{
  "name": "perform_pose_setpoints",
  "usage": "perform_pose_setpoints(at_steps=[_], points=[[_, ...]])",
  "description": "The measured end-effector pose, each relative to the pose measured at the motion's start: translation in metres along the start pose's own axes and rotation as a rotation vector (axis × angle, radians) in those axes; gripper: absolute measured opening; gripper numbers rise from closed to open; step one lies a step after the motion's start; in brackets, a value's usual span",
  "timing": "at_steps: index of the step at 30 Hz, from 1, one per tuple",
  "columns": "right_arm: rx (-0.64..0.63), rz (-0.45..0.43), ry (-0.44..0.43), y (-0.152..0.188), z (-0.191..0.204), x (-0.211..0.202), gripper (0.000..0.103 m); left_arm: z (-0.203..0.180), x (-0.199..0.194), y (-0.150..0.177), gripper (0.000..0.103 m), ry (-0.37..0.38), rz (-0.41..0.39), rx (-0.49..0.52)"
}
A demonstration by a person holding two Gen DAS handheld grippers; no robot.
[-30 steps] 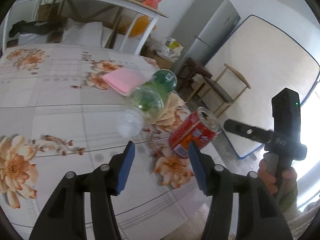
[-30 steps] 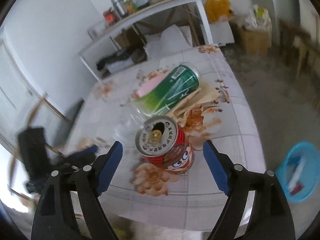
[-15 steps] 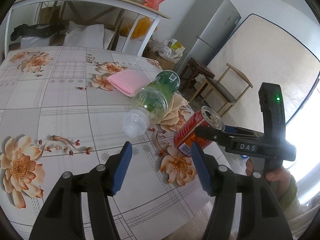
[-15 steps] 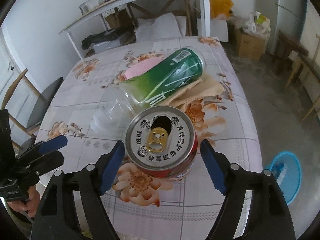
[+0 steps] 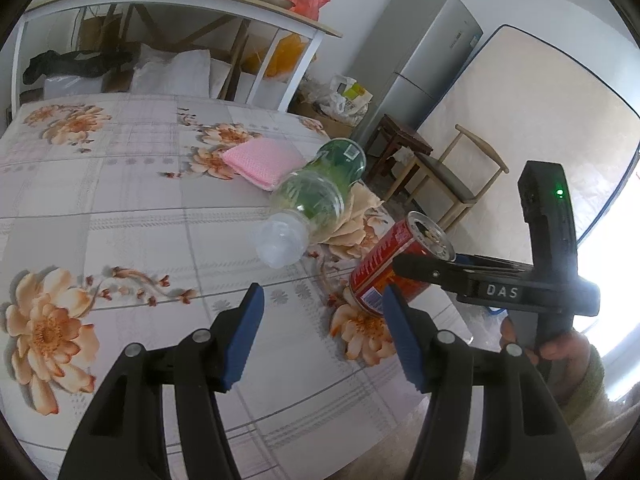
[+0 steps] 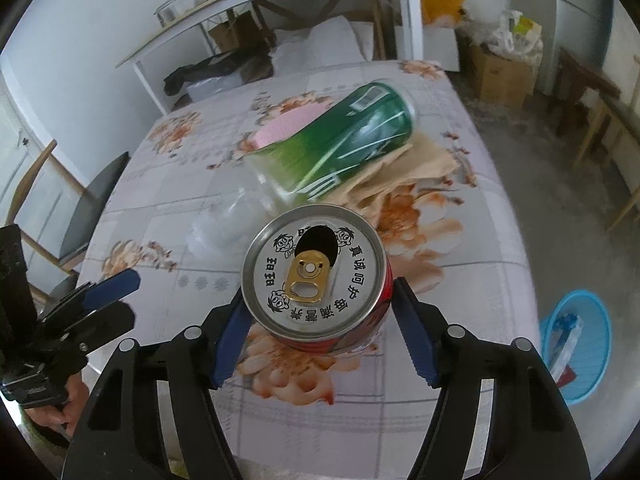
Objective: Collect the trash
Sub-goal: 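Lift the red can with the right tool toward the left tool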
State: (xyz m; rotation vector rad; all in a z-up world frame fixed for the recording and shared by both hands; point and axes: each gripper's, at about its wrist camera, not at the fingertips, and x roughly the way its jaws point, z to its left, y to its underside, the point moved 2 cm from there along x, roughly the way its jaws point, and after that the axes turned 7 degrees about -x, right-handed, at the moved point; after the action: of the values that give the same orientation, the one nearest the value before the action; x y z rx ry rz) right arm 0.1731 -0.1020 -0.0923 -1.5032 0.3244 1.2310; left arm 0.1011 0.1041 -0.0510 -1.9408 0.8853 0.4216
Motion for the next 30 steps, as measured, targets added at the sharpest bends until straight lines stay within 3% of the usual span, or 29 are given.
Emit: perform_pose_setpoints(at_steps=[10,16,23,30], points=[[-0.160,0.009,-0.139,-0.003,0.079,0.019,0.065,0.048,-0.059,0.008,0.064,-0.034,-0.121,-0.053],[-0.241,-0.002,-0.187,-0.005,0.112,0.027,0.065,0.067,-0.080,0.018,0.067,-0.071,-0.146,-0.066],[-0.224,0.017,-0.263,-0.006,0.106,0.018,0.071,0.059,-0.078,0.027,0.074,-0.030,-0.135,-0.025],[-0.154,-0.038,-0.322,-0.006,0.079,-0.020,0.079,0.022,-0.059,0.029,0.087,-0.007,-0.136,0.134]])
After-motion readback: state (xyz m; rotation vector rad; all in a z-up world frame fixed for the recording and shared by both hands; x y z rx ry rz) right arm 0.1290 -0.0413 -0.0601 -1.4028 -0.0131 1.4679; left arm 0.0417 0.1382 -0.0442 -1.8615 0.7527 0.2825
